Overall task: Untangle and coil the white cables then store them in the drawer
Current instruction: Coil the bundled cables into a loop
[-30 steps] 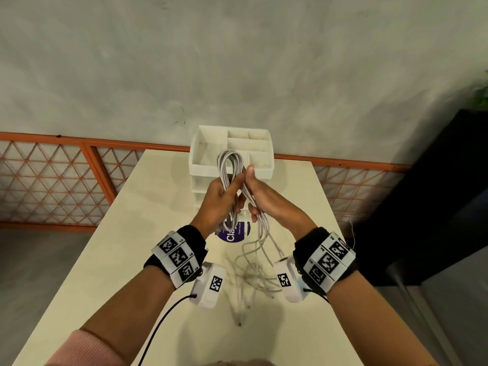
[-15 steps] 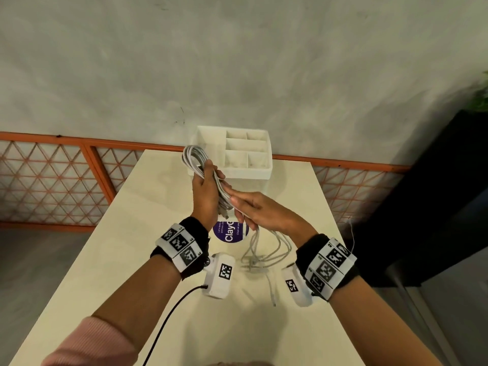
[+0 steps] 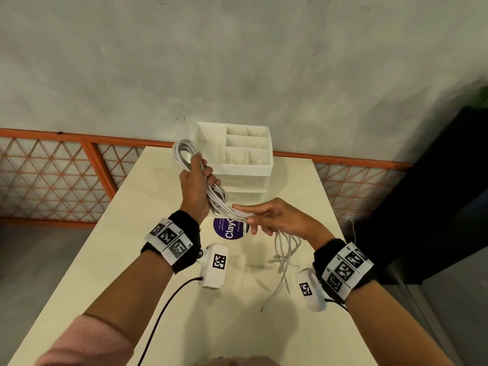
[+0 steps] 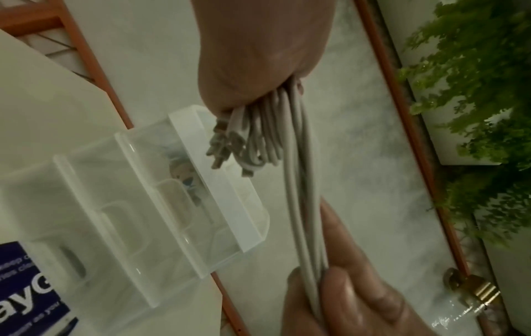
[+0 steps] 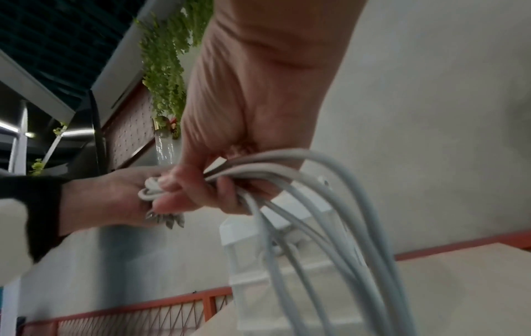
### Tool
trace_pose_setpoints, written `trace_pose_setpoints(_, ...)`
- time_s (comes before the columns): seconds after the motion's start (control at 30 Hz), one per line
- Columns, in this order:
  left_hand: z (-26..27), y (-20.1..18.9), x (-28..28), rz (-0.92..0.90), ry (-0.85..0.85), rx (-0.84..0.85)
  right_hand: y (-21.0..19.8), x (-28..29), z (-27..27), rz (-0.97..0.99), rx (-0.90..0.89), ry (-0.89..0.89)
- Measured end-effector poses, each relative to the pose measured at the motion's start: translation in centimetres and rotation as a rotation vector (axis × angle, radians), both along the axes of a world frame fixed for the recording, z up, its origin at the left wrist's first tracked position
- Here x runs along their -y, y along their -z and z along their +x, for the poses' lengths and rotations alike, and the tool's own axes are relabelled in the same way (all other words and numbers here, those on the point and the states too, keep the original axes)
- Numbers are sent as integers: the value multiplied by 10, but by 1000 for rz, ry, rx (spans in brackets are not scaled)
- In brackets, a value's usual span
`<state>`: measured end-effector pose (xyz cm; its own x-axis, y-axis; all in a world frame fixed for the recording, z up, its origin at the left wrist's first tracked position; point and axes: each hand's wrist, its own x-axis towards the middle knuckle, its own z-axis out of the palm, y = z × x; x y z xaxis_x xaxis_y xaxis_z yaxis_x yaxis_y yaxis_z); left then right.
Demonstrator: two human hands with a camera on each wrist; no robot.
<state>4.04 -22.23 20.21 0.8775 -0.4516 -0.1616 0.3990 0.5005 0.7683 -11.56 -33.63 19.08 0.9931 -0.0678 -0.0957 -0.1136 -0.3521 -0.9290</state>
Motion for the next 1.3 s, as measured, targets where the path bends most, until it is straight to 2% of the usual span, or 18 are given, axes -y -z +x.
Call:
trace_pose_setpoints(0.17, -21, -1, -1, 119, 310, 233, -39, 7, 9, -266, 48, 21)
trace_pose_setpoints(0.23, -32, -4, 0, 180, 380, 321, -57, 7, 12, -329, 72, 61)
trace_pose_setpoints(0.37, -42, -13, 1, 299, 399, 439, -71, 1, 18, -420, 111, 126)
trace_pose_setpoints(0.5, -49, -22, -1, 243, 481, 385, -75, -7, 24, -586, 176, 155)
trace_pose_setpoints(0.57, -49, -23, -2, 281, 490, 372, -75, -12, 23, -703, 239, 151)
trace_pose_setpoints(0.7, -47, -17, -6, 424, 560, 521, -71, -14, 22, -809, 276, 166)
trace_pose_setpoints(0.83, -39, -11, -11, 535, 591, 717, -68, -2, 17, -685, 110, 181)
trace_pose_setpoints(0.93, -28, -4, -16, 535, 608, 702, -66, 15, 9, -656, -116, 113)
trace_pose_setpoints(1.0, -26, 2, -18, 539, 628, 708, -64, 20, 5, -641, -177, 40)
trace_pose_setpoints(1.13, -30, 18, -14, 600, 654, 679, -66, 13, 6, -578, -114, 57)
trace_pose_setpoints(1.3, -41, 22, -12, 585, 797, 633, -71, 14, 15, -510, 8, 47)
